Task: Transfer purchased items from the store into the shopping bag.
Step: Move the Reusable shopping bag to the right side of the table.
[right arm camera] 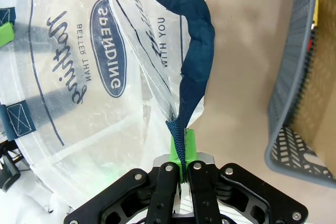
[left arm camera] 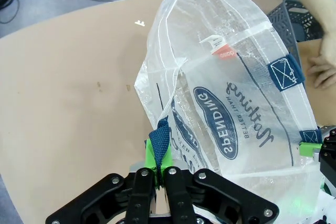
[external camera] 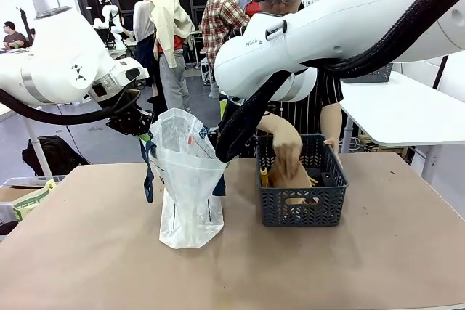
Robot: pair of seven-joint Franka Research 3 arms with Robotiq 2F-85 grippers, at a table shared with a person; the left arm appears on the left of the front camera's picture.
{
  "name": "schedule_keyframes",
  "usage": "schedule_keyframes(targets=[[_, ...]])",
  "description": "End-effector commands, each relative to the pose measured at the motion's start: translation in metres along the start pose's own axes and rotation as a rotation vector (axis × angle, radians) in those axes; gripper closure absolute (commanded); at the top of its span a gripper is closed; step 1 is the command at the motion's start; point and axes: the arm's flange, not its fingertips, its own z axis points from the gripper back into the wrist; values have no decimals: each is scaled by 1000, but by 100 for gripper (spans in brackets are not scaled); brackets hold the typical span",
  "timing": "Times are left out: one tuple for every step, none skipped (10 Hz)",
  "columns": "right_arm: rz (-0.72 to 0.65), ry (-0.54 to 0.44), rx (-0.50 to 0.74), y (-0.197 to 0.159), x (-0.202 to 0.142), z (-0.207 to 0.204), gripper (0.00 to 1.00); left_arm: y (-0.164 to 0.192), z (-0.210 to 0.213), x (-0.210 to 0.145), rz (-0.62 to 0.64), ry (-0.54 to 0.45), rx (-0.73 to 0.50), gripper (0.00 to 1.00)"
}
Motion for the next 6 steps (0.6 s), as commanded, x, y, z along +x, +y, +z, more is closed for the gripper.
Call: schedule_keyframes(targets=[[-4,-3,7,0,0,1,100,1,2,-2,-1,1,2,100],[-4,-3,7,0,0,1,100,1,2,-2,-1,1,2,100],[-4,-3,7,0,0,1,100,1,2,-2,-1,1,2,100],[-4,-3,7,0,0,1,100,1,2,-2,-1,1,2,100],[-4,-3,7,0,0,1,100,1,2,-2,-1,1,2,100],[-4,-3,7,0,0,1,100,1,2,-2,-1,1,2,100]])
